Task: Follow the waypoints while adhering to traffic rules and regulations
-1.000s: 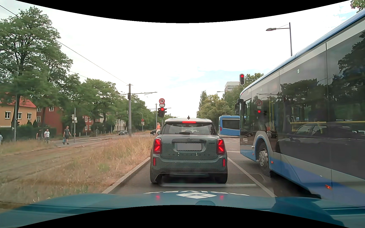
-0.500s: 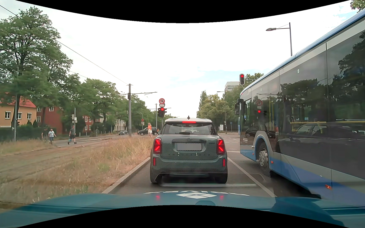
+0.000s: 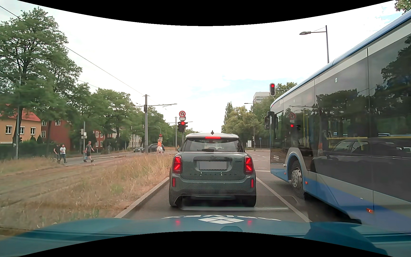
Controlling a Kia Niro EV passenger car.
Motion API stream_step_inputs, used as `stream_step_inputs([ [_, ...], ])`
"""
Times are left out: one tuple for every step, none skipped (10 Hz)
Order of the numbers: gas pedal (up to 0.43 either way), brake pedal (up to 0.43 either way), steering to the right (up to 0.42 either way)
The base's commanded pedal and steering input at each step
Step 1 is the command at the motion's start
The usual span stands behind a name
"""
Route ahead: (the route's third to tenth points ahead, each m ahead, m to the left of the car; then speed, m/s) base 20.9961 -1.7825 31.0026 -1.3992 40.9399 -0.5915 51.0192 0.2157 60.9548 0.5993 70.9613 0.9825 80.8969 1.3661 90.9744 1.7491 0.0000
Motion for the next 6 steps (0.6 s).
stream_step_inputs([
  [0.000, 0.207, -0.002],
  [0.000, 0.207, -0.002],
  [0.000, 0.207, -0.002],
  [0.000, 0.207, -0.002],
  [0.000, 0.207, -0.002],
  [0.000, 0.207, -0.002],
])
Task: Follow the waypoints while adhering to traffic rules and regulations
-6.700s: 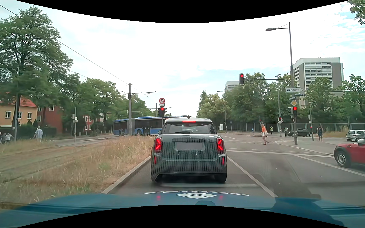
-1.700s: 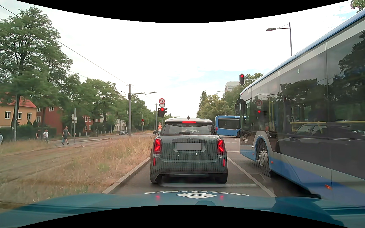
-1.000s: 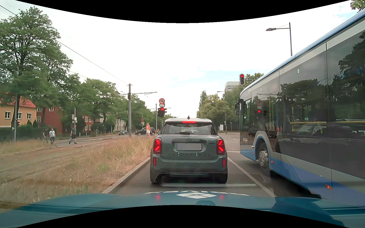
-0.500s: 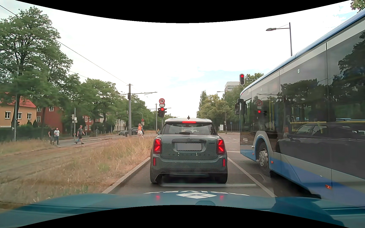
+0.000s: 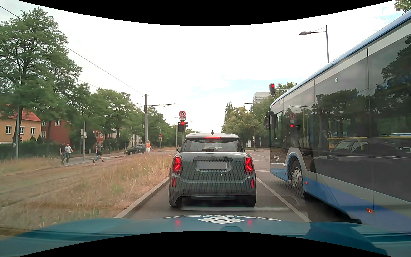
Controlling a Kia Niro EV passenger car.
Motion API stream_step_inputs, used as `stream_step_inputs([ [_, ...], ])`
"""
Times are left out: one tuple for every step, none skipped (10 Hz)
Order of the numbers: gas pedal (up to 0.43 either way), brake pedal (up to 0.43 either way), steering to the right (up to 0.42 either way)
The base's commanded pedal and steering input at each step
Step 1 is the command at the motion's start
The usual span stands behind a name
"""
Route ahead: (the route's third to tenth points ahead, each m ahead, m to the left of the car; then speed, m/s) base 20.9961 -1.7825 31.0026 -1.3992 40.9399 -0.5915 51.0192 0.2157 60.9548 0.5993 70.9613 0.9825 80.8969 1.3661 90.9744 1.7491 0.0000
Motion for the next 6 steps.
stream_step_inputs([
  [0.000, 0.207, -0.002],
  [0.000, 0.207, -0.002],
  [0.000, 0.207, -0.002],
  [0.000, 0.207, -0.002],
  [0.000, 0.207, -0.002],
  [0.000, 0.207, -0.002],
])
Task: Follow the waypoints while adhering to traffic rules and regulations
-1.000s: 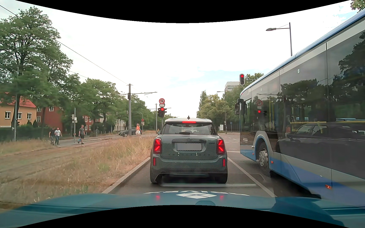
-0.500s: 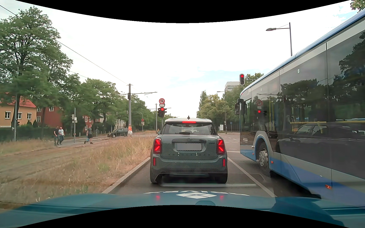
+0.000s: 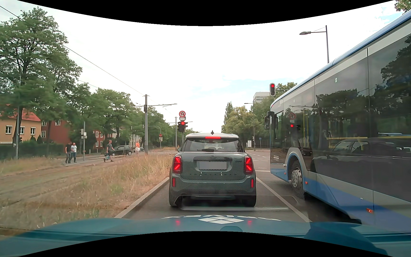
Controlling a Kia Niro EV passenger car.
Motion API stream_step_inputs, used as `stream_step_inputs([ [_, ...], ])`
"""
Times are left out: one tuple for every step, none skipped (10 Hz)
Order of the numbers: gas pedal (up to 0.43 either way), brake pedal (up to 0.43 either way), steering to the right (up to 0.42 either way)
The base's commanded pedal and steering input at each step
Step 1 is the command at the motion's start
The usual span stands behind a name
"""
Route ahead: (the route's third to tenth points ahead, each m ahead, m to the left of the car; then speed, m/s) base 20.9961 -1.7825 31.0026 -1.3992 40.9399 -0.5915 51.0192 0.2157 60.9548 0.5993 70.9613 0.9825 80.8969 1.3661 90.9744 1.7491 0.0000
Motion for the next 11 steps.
stream_step_inputs([
  [0.000, 0.207, -0.002],
  [0.000, 0.207, -0.002],
  [0.000, 0.207, -0.002],
  [0.000, 0.213, -0.002],
  [0.000, 0.207, -0.002],
  [0.000, 0.207, -0.002],
  [0.000, 0.207, -0.002],
  [0.000, 0.207, -0.002],
  [0.000, 0.207, -0.002],
  [0.000, 0.207, -0.002],
  [0.000, 0.207, -0.002],
])
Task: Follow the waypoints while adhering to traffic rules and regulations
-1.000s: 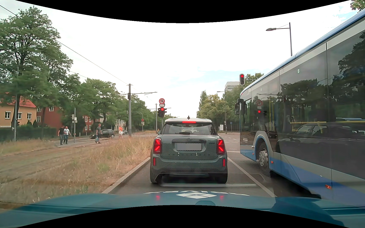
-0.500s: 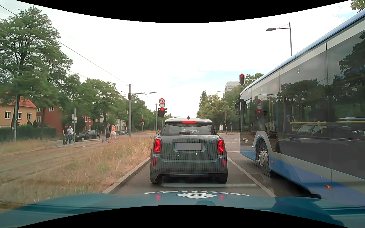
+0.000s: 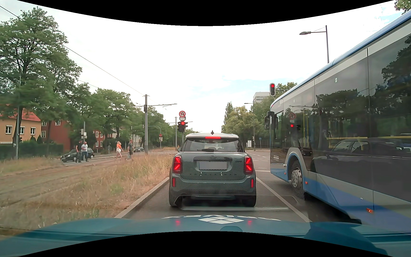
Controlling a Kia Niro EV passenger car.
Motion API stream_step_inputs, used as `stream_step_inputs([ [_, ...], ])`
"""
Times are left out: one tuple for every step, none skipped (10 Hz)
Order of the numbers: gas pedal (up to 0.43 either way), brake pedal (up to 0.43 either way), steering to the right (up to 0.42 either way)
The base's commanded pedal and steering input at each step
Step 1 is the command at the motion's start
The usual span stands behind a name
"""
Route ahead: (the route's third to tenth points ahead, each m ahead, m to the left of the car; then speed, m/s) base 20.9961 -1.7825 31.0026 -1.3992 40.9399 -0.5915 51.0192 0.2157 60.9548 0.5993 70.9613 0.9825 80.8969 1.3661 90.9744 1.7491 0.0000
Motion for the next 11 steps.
stream_step_inputs([
  [0.000, 0.207, -0.002],
  [0.000, 0.207, -0.002],
  [0.000, 0.207, -0.002],
  [0.000, 0.213, -0.002],
  [0.000, 0.213, -0.002],
  [0.000, 0.207, -0.002],
  [0.000, 0.213, -0.002],
  [0.000, 0.213, -0.002],
  [0.000, 0.213, -0.002],
  [0.000, 0.213, -0.002],
  [0.000, 0.213, -0.002],
])
